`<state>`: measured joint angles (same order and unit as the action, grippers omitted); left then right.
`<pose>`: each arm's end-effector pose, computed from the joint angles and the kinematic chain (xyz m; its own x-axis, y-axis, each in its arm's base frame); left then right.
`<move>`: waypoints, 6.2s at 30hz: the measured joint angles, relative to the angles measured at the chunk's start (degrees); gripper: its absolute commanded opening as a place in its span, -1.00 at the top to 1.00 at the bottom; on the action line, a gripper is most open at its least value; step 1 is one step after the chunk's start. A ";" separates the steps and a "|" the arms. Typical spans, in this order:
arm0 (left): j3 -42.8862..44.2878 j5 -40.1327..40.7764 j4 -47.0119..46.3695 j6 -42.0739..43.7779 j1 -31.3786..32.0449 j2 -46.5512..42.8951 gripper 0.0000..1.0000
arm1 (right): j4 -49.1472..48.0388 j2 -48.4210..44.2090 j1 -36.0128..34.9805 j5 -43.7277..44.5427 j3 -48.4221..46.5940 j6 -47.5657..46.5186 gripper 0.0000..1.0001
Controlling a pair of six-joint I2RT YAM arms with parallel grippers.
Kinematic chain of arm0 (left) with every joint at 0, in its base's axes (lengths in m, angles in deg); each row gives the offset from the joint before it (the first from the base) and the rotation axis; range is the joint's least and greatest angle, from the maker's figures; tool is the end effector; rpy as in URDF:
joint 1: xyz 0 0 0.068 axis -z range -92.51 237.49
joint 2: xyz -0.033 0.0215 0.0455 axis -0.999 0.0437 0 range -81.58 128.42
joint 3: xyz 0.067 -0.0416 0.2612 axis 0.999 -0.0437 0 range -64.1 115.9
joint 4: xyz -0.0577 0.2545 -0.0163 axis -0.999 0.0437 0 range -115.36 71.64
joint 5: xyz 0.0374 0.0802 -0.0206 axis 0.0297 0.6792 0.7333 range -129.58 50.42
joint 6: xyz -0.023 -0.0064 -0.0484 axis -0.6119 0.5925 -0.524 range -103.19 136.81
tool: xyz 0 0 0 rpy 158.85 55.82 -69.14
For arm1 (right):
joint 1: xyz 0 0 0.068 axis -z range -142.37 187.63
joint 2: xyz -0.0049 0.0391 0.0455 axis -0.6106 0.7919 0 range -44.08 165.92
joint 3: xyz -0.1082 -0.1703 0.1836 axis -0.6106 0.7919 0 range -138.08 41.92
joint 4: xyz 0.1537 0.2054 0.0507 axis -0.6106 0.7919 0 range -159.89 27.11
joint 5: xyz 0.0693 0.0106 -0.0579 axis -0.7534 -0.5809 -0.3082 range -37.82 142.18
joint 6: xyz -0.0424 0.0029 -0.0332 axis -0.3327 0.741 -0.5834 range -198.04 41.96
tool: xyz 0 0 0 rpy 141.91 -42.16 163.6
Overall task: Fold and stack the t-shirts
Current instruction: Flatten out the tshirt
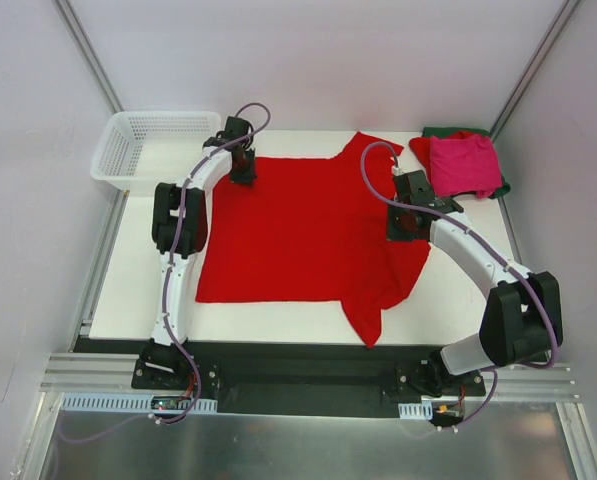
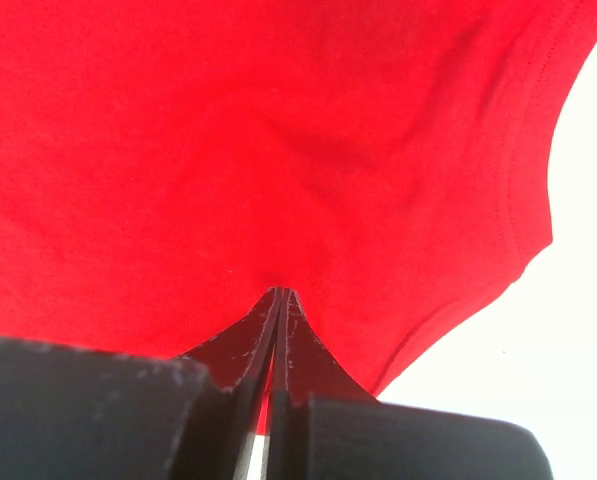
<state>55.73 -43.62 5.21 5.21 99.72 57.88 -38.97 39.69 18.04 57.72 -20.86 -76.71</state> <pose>0.5289 -0.1171 0.1752 -0.7868 -0.0347 -0.6163 0.0992 0.9784 -0.1816 0.2923 0.1005 0.2580 -0.7476 -0.2417 -0.6186 -0.2604 0.9635 -0.0617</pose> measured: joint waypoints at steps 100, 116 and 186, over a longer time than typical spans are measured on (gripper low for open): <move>-24.57 -26.12 -33.90 -13.49 24.06 -6.80 1.00 | 16.39 -29.49 -20.68 15.52 27.04 32.15 0.14; -24.57 -24.26 -33.81 -13.53 23.65 -6.49 1.00 | 14.62 -17.79 -20.68 21.64 23.58 35.36 0.06; -25.00 -24.13 -34.62 -13.35 20.55 -6.51 1.00 | -4.15 -21.94 -15.87 20.85 33.68 43.60 0.03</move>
<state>30.73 -67.75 -29.41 -8.14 120.27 51.37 -43.13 17.75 2.17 78.57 12.82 -33.11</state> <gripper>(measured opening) 0.003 0.486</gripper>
